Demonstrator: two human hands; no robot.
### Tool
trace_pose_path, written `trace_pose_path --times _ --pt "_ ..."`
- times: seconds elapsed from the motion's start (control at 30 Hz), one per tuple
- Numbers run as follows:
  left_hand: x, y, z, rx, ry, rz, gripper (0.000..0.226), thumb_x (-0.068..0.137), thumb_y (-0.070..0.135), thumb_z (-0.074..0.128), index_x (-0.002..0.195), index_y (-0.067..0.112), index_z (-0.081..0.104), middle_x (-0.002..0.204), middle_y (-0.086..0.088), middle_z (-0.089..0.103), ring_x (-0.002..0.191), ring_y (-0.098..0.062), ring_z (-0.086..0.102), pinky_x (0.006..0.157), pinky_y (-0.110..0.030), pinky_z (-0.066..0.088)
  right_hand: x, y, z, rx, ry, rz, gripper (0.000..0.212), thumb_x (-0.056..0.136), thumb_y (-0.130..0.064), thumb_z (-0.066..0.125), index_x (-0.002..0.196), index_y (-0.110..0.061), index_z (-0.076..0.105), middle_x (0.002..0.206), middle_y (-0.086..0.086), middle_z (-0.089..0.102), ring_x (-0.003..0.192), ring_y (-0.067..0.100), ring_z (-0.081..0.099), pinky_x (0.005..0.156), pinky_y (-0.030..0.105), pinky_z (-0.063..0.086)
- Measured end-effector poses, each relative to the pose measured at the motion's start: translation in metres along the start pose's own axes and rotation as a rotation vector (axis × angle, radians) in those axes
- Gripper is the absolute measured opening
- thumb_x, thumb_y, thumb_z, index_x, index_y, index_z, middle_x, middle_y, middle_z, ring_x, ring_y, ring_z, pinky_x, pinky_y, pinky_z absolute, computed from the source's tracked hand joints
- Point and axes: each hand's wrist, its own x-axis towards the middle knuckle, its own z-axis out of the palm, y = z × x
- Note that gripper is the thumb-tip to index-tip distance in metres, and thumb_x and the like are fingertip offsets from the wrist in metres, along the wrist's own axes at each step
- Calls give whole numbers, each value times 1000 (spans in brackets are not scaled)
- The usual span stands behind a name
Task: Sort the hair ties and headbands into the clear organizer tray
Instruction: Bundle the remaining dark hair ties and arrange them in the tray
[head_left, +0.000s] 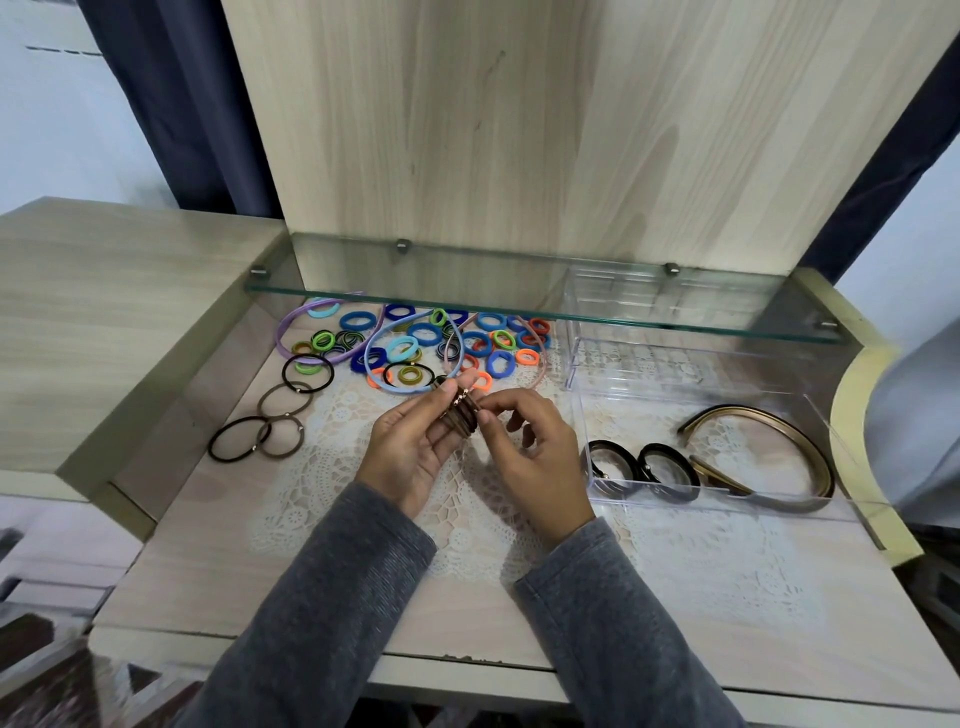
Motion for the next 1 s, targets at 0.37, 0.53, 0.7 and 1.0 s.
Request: trace_pose_path --times 0.37,0.53,0.7,1.0 --pt "1 0 0 56 -33 -9 44 83 22 57 121 1 61 122 -8 67 106 -14 66 86 -25 56 0 0 1 67 -91 66 27 78 -12 54 102 -16 64 99 0 54 93 8 52 78 18 39" --pt "2 1 1 -8 2 -74 53 85 33 50 121 -5 60 118 -12 68 108 -21 66 90 -27 54 -3 5 6 57 -129 35 22 74 -25 56 94 -29 64 97 -6 47 97 18 51 87 36 44" --pt "0 4 3 -124 12 -133 54 94 37 40 100 -8 70 115 -18 68 99 -25 68 95 -33 49 -3 6 6 48 -165 68 12 73 -26 60 81 -36 60 98 -12 47 104 22 50 97 41 41" --pt "2 11 -3 -254 -27 -198 60 95 42 38 108 -10 66 118 -19 67 95 -24 71 65 -28 59 -5 -7 1 -33 -238 142 9 78 -30 65 88 -30 66 97 -2 46 106 21 46 99 31 36"
